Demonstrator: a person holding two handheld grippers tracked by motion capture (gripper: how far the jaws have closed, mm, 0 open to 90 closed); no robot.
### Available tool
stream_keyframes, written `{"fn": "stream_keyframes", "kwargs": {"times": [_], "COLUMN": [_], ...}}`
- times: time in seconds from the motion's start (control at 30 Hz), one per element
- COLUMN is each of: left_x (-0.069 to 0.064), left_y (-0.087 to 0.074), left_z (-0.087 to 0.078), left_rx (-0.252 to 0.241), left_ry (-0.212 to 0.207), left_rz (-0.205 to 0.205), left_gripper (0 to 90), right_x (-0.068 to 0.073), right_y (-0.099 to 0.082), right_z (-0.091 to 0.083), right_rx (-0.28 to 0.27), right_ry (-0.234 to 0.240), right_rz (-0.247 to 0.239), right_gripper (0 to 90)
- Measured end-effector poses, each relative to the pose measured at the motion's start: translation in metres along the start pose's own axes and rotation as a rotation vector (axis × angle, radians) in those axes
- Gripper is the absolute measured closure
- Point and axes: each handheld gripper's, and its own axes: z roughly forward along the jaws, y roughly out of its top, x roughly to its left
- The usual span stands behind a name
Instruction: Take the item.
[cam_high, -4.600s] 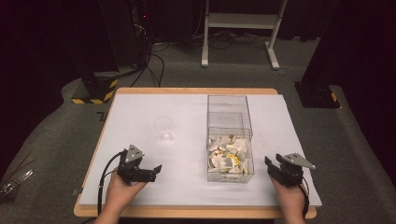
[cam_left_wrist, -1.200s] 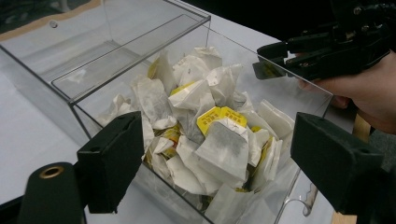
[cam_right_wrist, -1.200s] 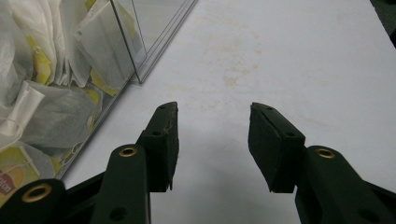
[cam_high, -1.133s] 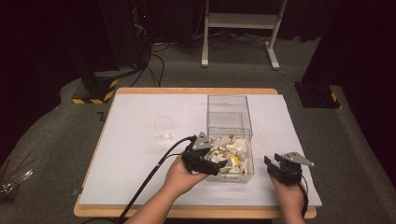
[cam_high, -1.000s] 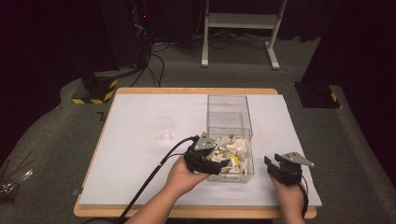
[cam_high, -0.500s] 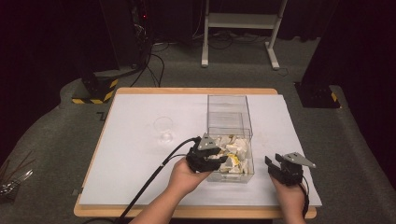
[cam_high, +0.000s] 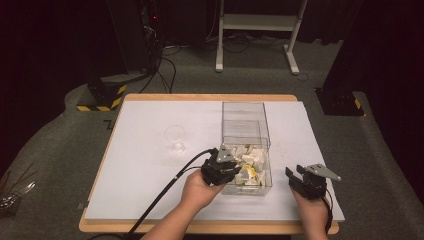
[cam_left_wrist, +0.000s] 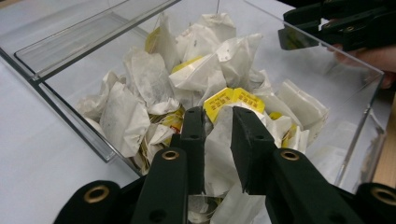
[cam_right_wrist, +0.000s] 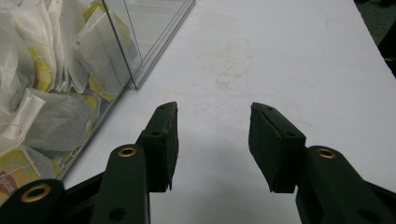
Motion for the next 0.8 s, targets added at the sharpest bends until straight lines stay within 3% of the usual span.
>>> {"fn": "stream_keyframes", "kwargs": {"times": [0.2,0.53,0.7,0.8], "left_x": [0.0008,-0.0002,-0.0014,-0.0009], "left_y": [-0.0011,0.0003,-0.0003,0.0003], "left_z": [0.0014,0.0063,0.0053,0.0039], "left_rx": [0.017,0.023,0.034,0.050], "left_ry": [0.019,0.000,0.017,-0.005], "left_rz": [0.003,-0.024,-0.001,-0.012], "left_gripper": [72.0,56.9,61.7,63.0], "right_x": [0.0008,0.0015,0.0016,0.0021], "right_y": [-0.0001,-0.0003,-0.0002,-0.0004], "right_z": [-0.0001,-0.0003,-0.0005,-0.0003], "right_rx": [0.001,0.001,0.001,0.005], "right_ry": [-0.001,0.004,0.004,0.002], "right_rz": [0.002,0.003,0.002,0.003], "right_gripper": [52.9,52.9,53.0,53.0]}}
